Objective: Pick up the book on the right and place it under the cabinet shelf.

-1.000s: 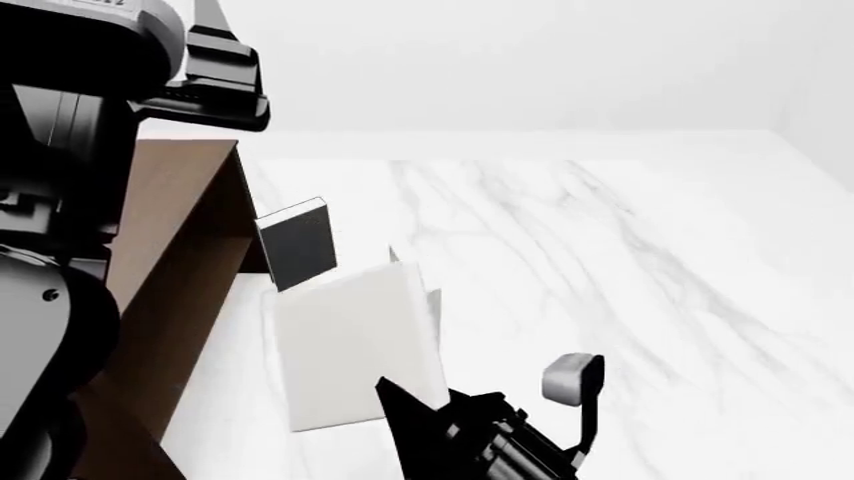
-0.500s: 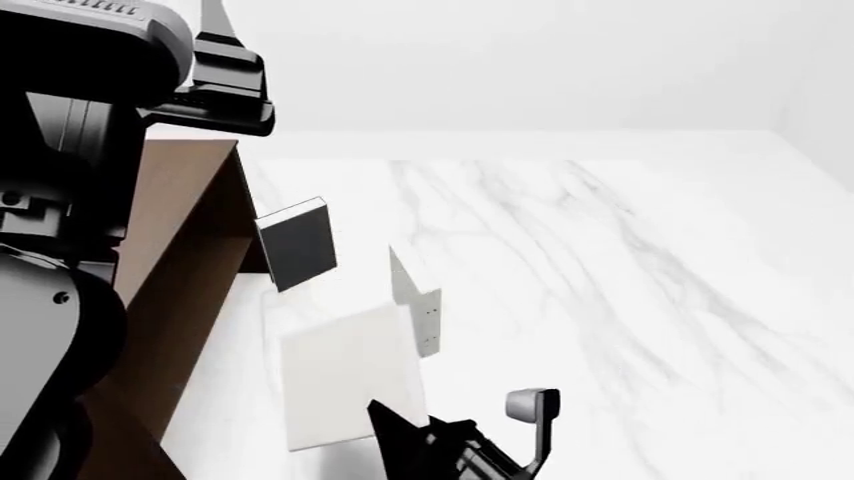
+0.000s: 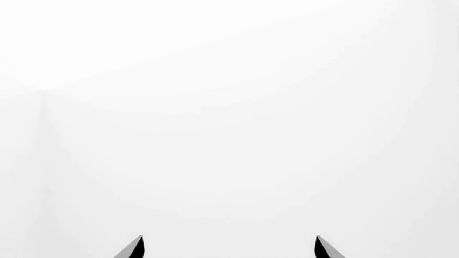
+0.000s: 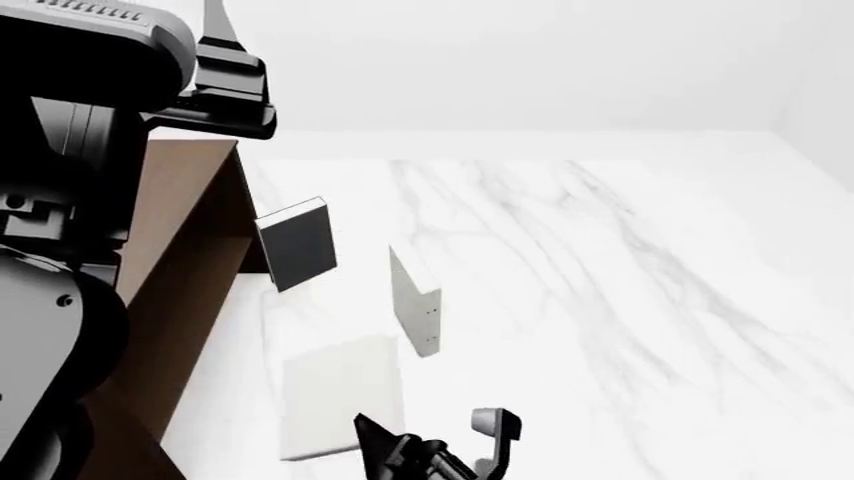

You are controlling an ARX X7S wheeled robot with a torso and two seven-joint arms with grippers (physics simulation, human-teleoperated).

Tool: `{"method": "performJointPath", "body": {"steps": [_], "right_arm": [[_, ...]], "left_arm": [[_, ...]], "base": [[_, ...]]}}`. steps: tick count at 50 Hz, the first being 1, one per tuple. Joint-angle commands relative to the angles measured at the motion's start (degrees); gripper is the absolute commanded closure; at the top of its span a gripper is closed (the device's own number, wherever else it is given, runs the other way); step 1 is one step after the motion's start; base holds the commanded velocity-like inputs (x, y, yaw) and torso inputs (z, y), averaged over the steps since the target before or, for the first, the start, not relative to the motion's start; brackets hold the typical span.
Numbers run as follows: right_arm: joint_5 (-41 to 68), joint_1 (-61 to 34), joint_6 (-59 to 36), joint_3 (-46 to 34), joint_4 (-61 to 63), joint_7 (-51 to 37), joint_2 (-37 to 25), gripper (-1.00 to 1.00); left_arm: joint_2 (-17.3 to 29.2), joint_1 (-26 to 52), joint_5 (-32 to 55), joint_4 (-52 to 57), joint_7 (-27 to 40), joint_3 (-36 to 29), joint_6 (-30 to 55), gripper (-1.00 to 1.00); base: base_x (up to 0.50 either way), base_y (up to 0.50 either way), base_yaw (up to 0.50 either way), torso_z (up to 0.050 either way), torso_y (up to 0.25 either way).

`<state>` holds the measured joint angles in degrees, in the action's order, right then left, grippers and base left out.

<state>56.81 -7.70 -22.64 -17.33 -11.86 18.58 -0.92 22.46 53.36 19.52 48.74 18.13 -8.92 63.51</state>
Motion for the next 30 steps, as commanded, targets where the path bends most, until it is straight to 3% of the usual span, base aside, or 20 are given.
{"method": "performJointPath", "body": {"steps": [1,18,22,30], "right_arm": [[5.3,-3.6,5.8,-6.0,-8.6,1.6,0.4,1.0],[16.5,-11.8,22.7,-20.9,-26.0,-0.3,0.8,1.0],[23.3,-14.7,28.2,-28.8,-31.5,0.5,0.9,1.0],[42.3,-20.6,39.4,-52.8,-39.1,2.5,0.9,1.0]], "left_arm": [[0.1,0.2,0.3,0.0,0.1,-0.2,0.1,-1.0],[0.1,0.2,0.6,-0.1,0.4,-0.8,0.1,-1.0],[0.1,0.4,0.8,-0.1,0.4,-0.9,0.2,-1.0],[0.2,0.6,0.9,0.0,0.5,-1.0,0.3,-1.0]], "base": [[0.0,0.0,0.0,0.0,0.0],[0.0,0.0,0.0,0.0,0.001],[0.01,0.0,0.01,0.0,0.0],[0.01,0.0,0.01,-0.005,0.0]]}}
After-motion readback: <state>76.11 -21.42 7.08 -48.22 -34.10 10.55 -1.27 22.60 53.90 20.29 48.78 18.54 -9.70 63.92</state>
